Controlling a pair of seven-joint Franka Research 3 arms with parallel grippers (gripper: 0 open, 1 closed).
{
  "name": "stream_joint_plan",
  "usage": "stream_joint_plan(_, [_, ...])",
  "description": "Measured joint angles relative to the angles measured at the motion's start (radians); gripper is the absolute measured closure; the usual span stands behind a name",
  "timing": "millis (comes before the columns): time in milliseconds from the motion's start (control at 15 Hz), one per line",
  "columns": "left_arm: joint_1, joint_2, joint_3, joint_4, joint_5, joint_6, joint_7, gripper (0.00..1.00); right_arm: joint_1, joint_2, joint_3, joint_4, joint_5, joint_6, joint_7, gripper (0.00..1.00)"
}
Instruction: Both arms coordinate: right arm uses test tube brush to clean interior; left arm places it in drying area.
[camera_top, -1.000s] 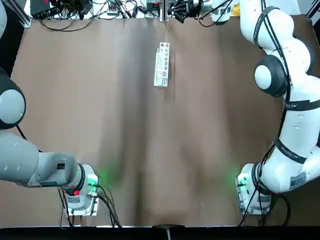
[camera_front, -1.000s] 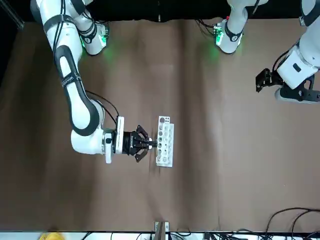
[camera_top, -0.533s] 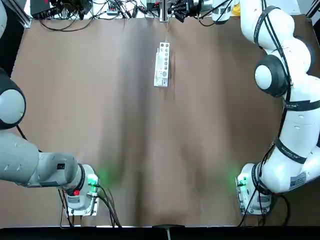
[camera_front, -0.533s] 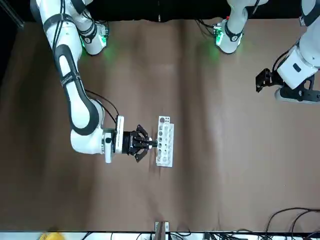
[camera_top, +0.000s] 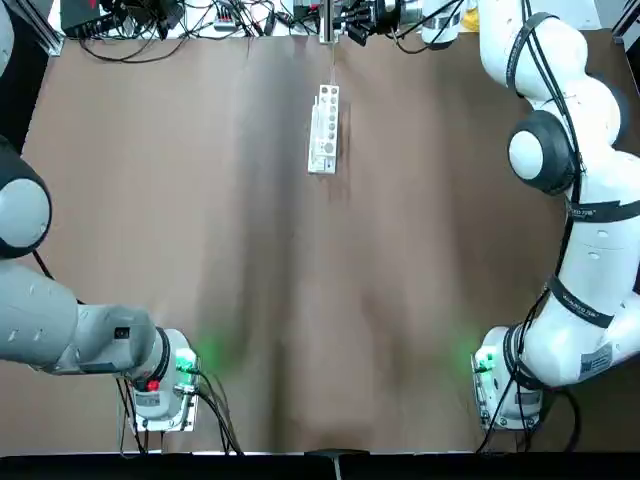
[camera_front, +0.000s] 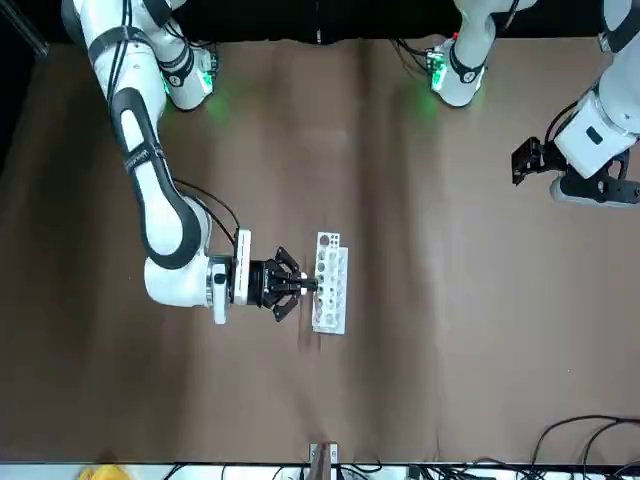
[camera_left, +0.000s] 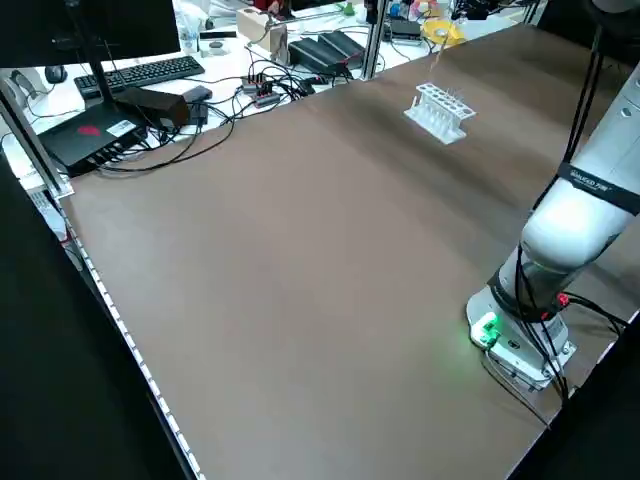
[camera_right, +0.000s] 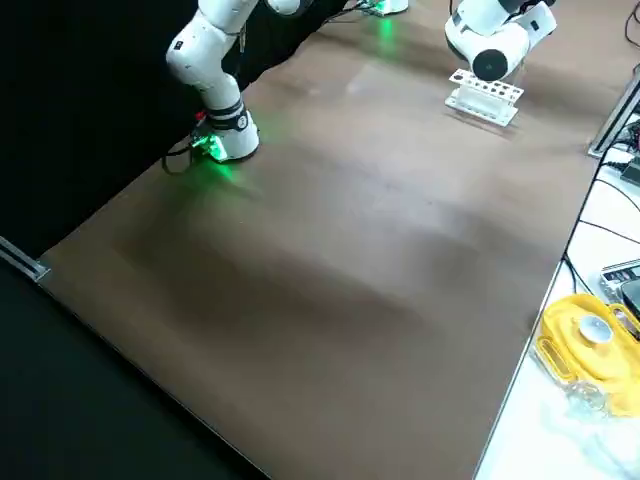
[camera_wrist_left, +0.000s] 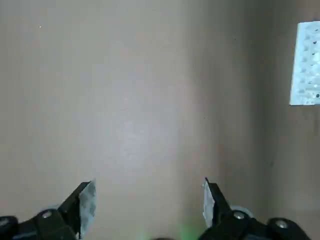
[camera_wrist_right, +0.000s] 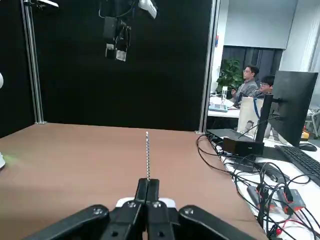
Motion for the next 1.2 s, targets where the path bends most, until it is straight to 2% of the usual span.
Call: stream_joint_plan(1200, [0.0, 0.003, 0.0, 0.0, 0.0, 0.005, 0.0, 0.0, 0.01, 0.001, -0.002, -0.002, 0.0, 0.017, -0.001, 0.98])
